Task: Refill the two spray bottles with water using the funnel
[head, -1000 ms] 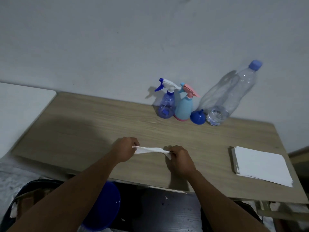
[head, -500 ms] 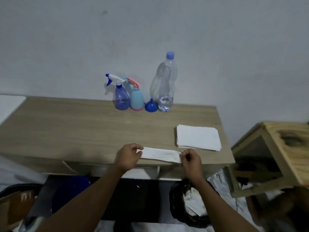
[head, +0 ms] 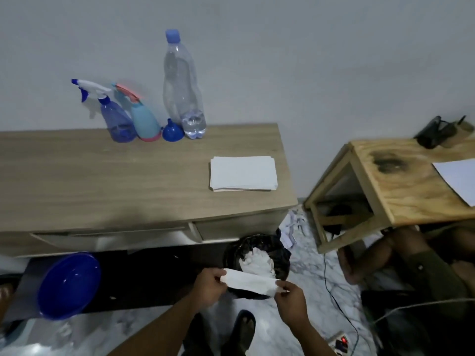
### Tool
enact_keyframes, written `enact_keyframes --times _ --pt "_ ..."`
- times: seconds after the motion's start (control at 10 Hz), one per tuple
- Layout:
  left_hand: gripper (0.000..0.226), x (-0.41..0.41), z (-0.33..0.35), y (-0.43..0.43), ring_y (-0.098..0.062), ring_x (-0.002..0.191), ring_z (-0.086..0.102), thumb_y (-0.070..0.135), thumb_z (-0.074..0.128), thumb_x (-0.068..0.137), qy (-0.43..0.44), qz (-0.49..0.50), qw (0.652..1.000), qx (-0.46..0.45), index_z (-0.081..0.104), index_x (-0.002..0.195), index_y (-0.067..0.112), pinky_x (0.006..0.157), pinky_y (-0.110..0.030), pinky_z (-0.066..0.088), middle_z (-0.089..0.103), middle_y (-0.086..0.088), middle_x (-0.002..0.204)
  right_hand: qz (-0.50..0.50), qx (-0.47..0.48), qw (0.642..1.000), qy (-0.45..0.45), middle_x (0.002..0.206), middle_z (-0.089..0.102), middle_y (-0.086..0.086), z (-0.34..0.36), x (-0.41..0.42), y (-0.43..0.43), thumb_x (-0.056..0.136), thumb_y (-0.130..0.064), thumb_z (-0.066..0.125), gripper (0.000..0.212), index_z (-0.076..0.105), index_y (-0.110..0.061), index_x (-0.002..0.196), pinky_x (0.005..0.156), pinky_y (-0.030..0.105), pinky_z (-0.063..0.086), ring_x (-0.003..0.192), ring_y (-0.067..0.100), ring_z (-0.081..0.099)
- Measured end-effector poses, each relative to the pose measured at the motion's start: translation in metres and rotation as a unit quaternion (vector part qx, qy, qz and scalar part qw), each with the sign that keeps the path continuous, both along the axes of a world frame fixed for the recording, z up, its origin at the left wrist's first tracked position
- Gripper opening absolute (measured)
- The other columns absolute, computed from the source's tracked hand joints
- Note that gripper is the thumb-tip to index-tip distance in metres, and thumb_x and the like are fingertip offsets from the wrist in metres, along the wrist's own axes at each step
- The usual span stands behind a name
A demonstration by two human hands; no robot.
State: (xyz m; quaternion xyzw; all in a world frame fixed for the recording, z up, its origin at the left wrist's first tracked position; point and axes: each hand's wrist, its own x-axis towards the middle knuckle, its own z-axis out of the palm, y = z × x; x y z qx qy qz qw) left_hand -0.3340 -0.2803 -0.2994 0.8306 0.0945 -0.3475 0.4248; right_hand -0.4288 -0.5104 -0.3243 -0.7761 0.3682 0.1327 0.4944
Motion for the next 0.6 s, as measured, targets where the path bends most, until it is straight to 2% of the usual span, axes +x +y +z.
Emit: enact_keyframes --times 0.1,0.2,0.3,0.4,0.5,0.6 --pt "0.050 0.001 -0.009 -0.034 -0.018 0.083 0.065 -0.001 0.063 0.081 0.038 -0.029 0.999 -0.023 0.060 0.130 0.010 0.076 -0.023 0.054 0.069 -0.011 0.103 -0.002 -0.009 1.000 -0.025 0.105 0.063 0.013 -0.001 0.004 -0.005 0.093 -0.006 0.063 0.029 0.062 -0.007 0.122 0.065 0.019 0.049 0.078 0.019 0.061" --pt "0.054 0.010 -0.009 -0.068 -0.012 0.088 0.061 0.000 0.058 0.084 0.055 -0.059 0.996 -0.032 0.054 0.136 0.015 0.067 -0.010 0.047 0.065 -0.007 0.114 0.006 -0.013 0.999 -0.038 0.124 0.057 0.008 0.002 0.020 -0.013 0.093 -0.008 0.065 0.041 0.055 -0.006 0.133 0.094 0.038 0.052 0.102 0.022 0.058" --pt "0.051 0.018 -0.018 -0.093 -0.014 0.100 0.060 0.000 0.057 0.085 0.071 -0.099 0.991 -0.056 0.056 0.133 0.015 0.076 -0.013 0.049 0.062 -0.004 0.117 0.059 -0.022 0.998 -0.026 0.132 0.057 0.008 -0.002 0.033 -0.021 0.095 -0.008 0.061 0.047 0.050 -0.006 0.140 0.096 0.026 0.046 0.110 0.020 0.057" --pt "0.047 0.026 -0.035 -0.102 -0.015 0.102 0.063 0.009 0.061 0.083 0.111 -0.146 0.982 -0.051 0.061 0.129 0.019 0.085 -0.022 0.055 0.063 -0.002 0.120 0.125 -0.038 0.991 -0.009 0.144 0.042 0.001 -0.013 0.041 -0.032 0.095 0.000 0.056 0.045 0.052 -0.006 0.139 0.083 -0.002 0.036 0.120 0.012 0.048" --pt "0.038 0.027 -0.045 -0.095 -0.011 0.098 0.060 0.001 0.059 0.089 0.124 -0.159 0.978 -0.045 0.064 0.124 0.017 0.079 -0.010 0.051 0.064 0.003 0.112 0.154 -0.045 0.987 -0.017 0.138 0.041 -0.006 -0.034 0.040 -0.038 0.095 0.002 0.054 0.040 0.057 -0.008 0.133 0.085 -0.006 0.036 0.123 0.010 0.047" --pt "0.036 0.026 -0.049 -0.085 -0.012 0.103 0.064 0.007 0.064 0.088 0.103 -0.116 0.987 -0.039 0.065 0.124 0.014 0.096 -0.028 0.052 0.067 -0.002 0.119 0.132 -0.030 0.991 -0.019 0.144 0.048 0.005 -0.056 0.036 -0.034 0.093 -0.006 0.056 0.039 0.059 -0.010 0.132 0.098 0.021 0.048 0.124 0.022 0.057"
